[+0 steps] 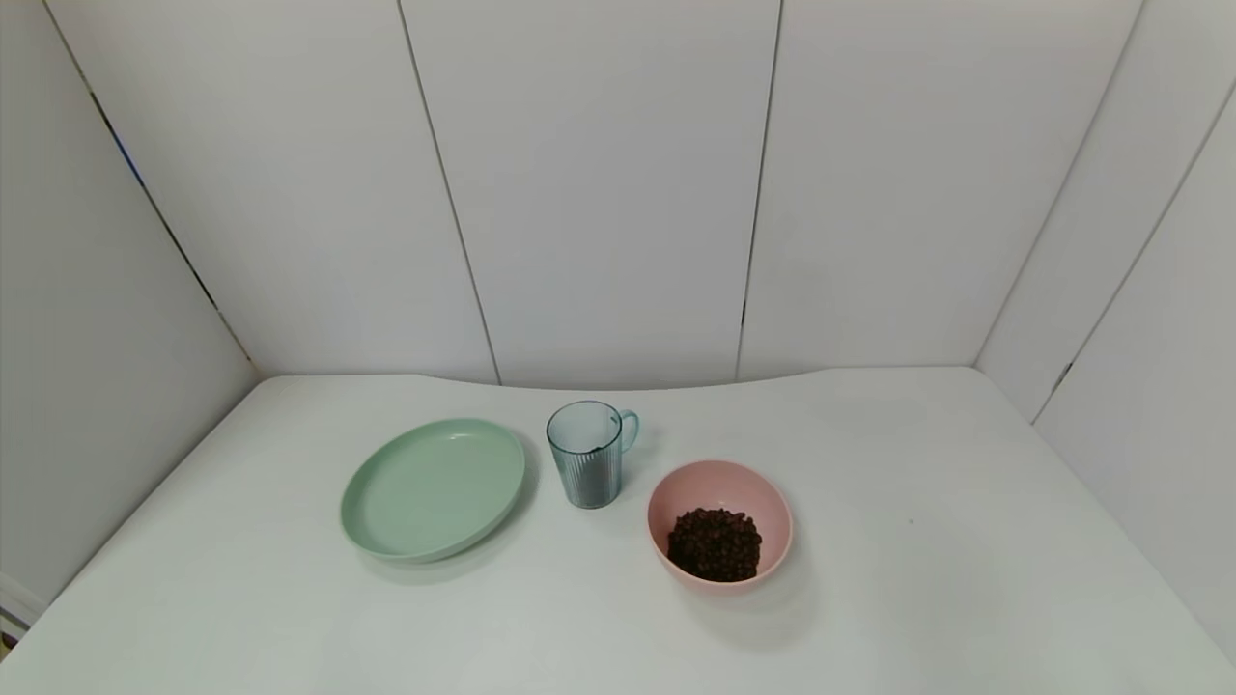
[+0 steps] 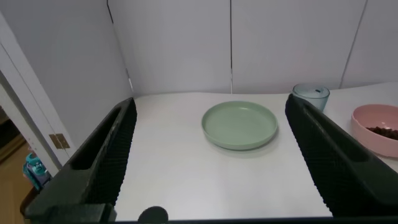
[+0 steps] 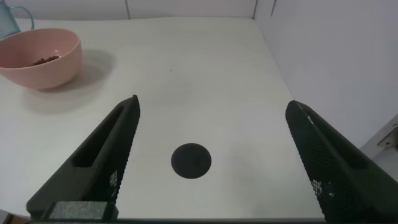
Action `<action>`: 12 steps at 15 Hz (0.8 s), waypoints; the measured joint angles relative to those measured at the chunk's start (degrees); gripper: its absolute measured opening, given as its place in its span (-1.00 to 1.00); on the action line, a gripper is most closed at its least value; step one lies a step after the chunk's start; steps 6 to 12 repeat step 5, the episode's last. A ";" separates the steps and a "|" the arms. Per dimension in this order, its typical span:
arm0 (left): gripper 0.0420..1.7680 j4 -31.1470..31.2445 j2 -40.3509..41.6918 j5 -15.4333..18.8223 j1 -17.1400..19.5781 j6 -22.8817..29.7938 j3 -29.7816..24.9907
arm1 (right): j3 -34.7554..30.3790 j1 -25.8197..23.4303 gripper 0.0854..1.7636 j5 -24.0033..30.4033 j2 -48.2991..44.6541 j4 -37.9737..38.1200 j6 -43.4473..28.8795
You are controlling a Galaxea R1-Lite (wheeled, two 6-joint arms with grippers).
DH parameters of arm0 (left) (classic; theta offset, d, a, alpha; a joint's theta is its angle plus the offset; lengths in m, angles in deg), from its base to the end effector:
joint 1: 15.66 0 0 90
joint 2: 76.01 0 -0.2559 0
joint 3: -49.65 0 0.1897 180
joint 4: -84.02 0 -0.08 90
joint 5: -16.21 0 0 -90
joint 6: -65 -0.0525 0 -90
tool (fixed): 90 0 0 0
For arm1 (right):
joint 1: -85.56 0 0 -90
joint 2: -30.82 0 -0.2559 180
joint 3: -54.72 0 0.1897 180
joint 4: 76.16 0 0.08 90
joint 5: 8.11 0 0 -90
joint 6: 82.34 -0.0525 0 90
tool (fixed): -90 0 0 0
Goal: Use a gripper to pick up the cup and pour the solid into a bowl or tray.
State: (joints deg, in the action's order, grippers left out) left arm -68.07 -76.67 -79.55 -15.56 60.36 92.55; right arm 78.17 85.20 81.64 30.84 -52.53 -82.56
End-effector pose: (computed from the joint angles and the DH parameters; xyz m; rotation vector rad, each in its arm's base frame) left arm 0.0127 0.0053 0.1632 0.0681 -0.2456 0.1118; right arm 0.0507 -0.0005 0.0751 0.0038 0.0035 -0.0107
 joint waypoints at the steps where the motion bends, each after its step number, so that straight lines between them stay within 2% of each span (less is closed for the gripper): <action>1: 0.94 -2.76 0.30 0.22 0.00 -0.22 -2.34 | 0.00 0.00 0.94 -0.02 0.00 0.00 0.01; 3: 0.94 -7.35 0.59 1.35 -0.05 -0.38 -8.16 | 0.00 0.00 0.94 -0.05 0.00 0.00 0.04; 5: 0.94 -8.40 0.68 2.82 0.00 0.01 -12.63 | 0.00 0.00 0.94 -0.02 0.00 0.00 0.01; 12: 0.94 -8.40 0.68 2.82 0.00 0.01 -12.63 | 0.00 0.00 0.94 -0.02 0.00 0.00 0.01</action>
